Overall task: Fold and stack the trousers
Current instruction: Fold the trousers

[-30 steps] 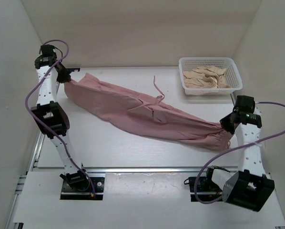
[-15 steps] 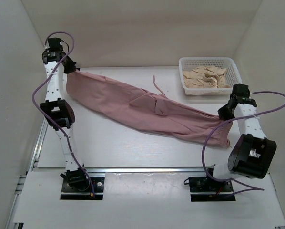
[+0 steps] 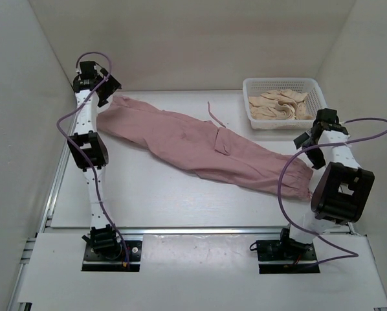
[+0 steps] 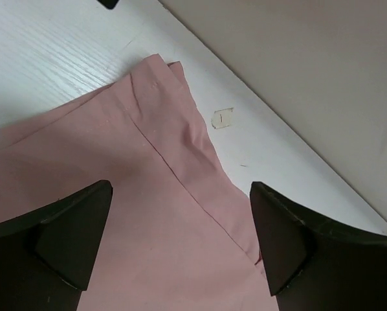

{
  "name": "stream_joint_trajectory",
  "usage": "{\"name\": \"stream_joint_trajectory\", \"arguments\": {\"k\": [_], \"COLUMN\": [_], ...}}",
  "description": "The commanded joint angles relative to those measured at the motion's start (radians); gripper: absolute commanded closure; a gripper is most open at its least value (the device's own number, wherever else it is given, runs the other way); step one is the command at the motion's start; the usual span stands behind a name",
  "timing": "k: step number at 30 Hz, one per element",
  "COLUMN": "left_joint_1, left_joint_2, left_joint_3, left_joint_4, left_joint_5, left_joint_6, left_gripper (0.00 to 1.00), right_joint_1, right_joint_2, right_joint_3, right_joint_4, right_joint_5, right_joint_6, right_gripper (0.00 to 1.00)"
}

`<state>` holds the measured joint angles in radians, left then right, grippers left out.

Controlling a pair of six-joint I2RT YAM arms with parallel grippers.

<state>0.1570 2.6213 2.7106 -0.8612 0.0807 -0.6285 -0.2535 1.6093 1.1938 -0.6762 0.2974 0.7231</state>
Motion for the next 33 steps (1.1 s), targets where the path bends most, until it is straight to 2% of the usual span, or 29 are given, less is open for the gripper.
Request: {"name": "stream_joint_trajectory", "arguments": {"k": [1,5,10,12,14,18,22,26,33], "left_joint_1": [0.016,0.059,0.114,0.125,0.125,0.115,0.090,0.079,0.070], "left_joint_2": [-0.180,-0.358,-0.526,-0.547,-0.547,-0.454,-0.373,-0.294,-0.095], "left_joint_3": [-0.032,-0.217,-0.527,-0.593,-0.664,-0.684,-0.704,-0.674,-0.396], "left_joint_4": [0.062,0.062,0.050,0.039,0.028,-0.045,-0.045,-0.045,-0.045], "left_joint_5": [0.005,-0.038,-0.064,-0.053,-0.042,-0.021,-0.021,-0.042,0.013], "left_joint_6": [0.026,0.068,0.125,0.148,0.179,0.179,0.158,0.116,0.076], "left_gripper": [0.00,0.00,0.00,0.10,0.13,0.01,0.00,0.07,0.14], "right_joint_1": [-0.003,0.008,0.020,0.008,-0.027,-0.036,-0.036,-0.036,-0.046], "right_joint_2": [-0.078,-0.193,-0.320,-0.362,-0.416,-0.482,-0.482,-0.482,-0.424], "right_joint_3": [0.035,-0.046,-0.221,-0.273,-0.356,-0.473,-0.522,-0.522,-0.531], "right_joint_4": [-0.016,-0.031,-0.071,-0.100,-0.112,-0.112,-0.100,-0.089,-0.040], "right_joint_5": [0.019,-0.116,-0.187,-0.217,-0.301,-0.360,-0.392,-0.392,-0.423], "right_joint_6": [-0.021,-0.021,-0.011,-0.011,-0.011,0.002,0.021,0.032,0.056], "right_gripper": [0.00,0.00,0.00,0.00,0.00,0.00,0.00,0.00,0.00]}}
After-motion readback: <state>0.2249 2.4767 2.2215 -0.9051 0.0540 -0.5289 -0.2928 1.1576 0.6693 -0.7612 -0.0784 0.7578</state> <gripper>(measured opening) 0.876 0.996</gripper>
